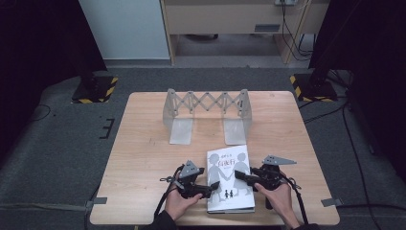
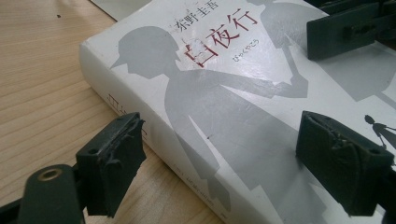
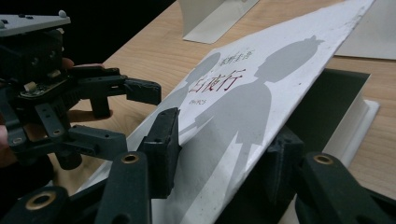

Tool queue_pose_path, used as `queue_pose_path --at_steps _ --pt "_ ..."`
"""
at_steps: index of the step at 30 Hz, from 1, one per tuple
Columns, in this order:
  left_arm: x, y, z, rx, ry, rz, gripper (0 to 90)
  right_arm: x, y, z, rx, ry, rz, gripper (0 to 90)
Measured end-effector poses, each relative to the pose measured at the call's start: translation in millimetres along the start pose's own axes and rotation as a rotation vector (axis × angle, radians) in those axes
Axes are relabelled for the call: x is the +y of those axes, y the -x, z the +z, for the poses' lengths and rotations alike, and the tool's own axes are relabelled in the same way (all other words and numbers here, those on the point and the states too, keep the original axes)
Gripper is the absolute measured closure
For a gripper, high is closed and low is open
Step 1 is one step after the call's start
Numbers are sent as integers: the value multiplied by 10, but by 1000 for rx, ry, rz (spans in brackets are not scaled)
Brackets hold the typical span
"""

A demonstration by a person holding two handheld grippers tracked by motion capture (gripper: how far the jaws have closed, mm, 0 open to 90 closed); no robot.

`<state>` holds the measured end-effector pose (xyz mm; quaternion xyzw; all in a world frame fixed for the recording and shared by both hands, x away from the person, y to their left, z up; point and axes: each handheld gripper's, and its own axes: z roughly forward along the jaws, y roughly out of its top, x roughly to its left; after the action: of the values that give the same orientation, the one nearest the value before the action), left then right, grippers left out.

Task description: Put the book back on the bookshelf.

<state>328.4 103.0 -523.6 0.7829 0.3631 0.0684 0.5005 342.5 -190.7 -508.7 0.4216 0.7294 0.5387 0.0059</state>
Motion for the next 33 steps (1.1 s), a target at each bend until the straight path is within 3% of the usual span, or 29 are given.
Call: queue_pose_path --at_steps 2,3,6,12,22,27,30,33 --pt "3 -1 -4 0 -3 1 147 -4 14 2 14 -2 19 565" --pt "6 -5 -8 -2 -3 0 147 -1 19 -2 46 4 56 620" --pt "12 -12 -16 -1 1 -3 156 6 16 -4 66 12 78 657" --pt "26 -51 -48 17 17 -11 203 58 -41 -15 60 14 74 689" --pt "15 -87 -53 -12 44 -54 207 144 -151 -17 26 22 103 734" --pt "12 -100 -42 -17 48 -54 186 184 -156 -24 52 35 123 755" --pt "7 -112 -37 -36 66 -75 177 201 -164 -39 64 43 128 762" --pt "-3 -124 -24 -61 81 -87 146 210 -141 -62 107 58 156 768"
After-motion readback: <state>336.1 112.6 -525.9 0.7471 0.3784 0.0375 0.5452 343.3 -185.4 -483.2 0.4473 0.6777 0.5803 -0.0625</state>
